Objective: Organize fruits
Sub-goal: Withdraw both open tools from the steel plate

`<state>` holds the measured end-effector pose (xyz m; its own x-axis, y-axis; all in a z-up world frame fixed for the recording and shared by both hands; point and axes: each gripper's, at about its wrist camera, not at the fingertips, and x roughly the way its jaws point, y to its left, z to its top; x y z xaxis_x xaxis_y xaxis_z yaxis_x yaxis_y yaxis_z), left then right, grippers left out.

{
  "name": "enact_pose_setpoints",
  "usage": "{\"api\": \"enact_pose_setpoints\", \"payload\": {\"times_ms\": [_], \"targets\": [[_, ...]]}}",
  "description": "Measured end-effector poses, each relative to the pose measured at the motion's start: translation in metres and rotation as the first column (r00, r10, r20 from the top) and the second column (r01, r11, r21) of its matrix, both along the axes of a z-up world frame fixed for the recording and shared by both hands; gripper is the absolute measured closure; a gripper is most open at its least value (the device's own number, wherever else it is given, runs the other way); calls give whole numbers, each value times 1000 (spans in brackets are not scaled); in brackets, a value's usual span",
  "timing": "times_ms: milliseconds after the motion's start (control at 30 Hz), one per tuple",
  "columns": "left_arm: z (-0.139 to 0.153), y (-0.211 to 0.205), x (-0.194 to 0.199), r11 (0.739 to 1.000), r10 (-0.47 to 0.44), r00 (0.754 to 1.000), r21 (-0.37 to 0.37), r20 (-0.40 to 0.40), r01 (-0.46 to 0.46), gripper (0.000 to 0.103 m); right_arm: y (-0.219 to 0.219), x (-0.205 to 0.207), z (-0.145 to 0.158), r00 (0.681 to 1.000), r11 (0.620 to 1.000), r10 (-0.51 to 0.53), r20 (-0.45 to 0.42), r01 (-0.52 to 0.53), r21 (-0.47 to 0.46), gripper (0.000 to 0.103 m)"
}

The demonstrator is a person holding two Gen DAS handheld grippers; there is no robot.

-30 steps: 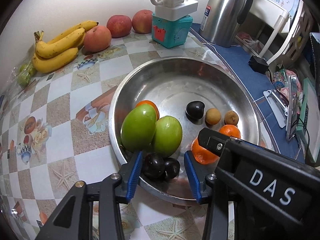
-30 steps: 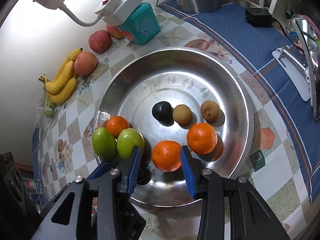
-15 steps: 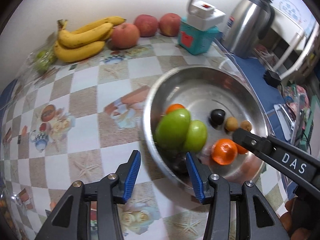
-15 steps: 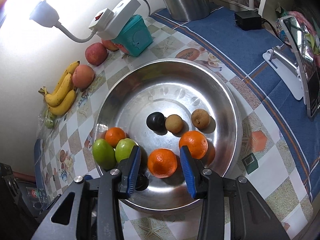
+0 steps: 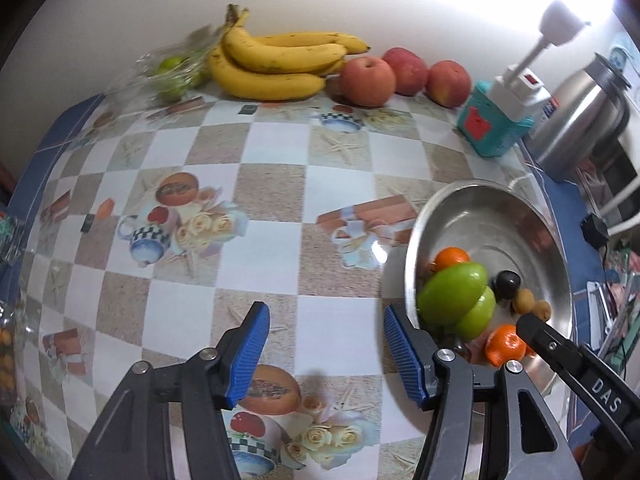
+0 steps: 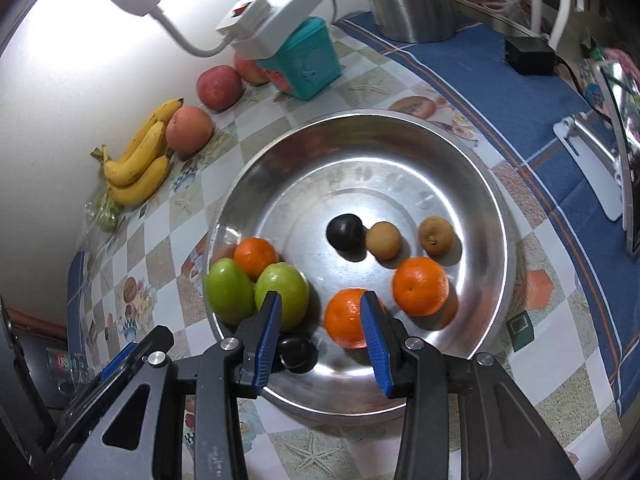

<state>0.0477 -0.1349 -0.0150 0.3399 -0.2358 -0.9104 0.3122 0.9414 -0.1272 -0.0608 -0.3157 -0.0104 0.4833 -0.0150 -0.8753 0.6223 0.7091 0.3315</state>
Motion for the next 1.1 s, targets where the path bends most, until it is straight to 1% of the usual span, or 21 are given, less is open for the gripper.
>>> {"api": "enact_pose_setpoints", "payload": {"times_ms": [100,167,200,267,333,400,567,767,867,1000,1100], "targets": [[-1,3,1,1000,20,1000,12,2,-20,29,4,3,1,1000,999,21,-7,-21,-24,61],[-3,6,2,999,37,999,31,7,-37,17,7,5,1,999,999,29,-15,-30,-39,53],[-5,8,3,998,47,999,43,10,-47,14,9,6,1,999,998,34,-18,-35,-47,47],[-7,13,3,996,63,998,59,14,-64,4,12,8,1,999,997,48,-23,-49,-61,43],[-9,18,4,994,79,997,70,21,-80,0,16,8,1,998,996,56,-24,-58,-73,30],[-10,23,5,991,96,995,87,37,-99,0,19,9,0,998,994,61,-29,-63,-88,23],[-12,31,3,979,111,987,158,113,-129,0,28,10,-6,996,989,80,-42,-84,-123,23],[-13,38,-4,971,95,981,199,171,-129,0,43,11,-10,993,986,113,-31,-116,-118,23],[-13,43,-8,970,94,980,205,176,-130,0,51,9,-10,992,986,126,-24,-128,-105,23],[-13,51,-13,966,105,979,218,172,-142,0,61,5,-9,988,982,150,-21,-151,-114,23],[-12,60,-17,964,119,979,215,165,-154,0,63,-2,-10,989,986,146,1,-145,-85,23]]}}
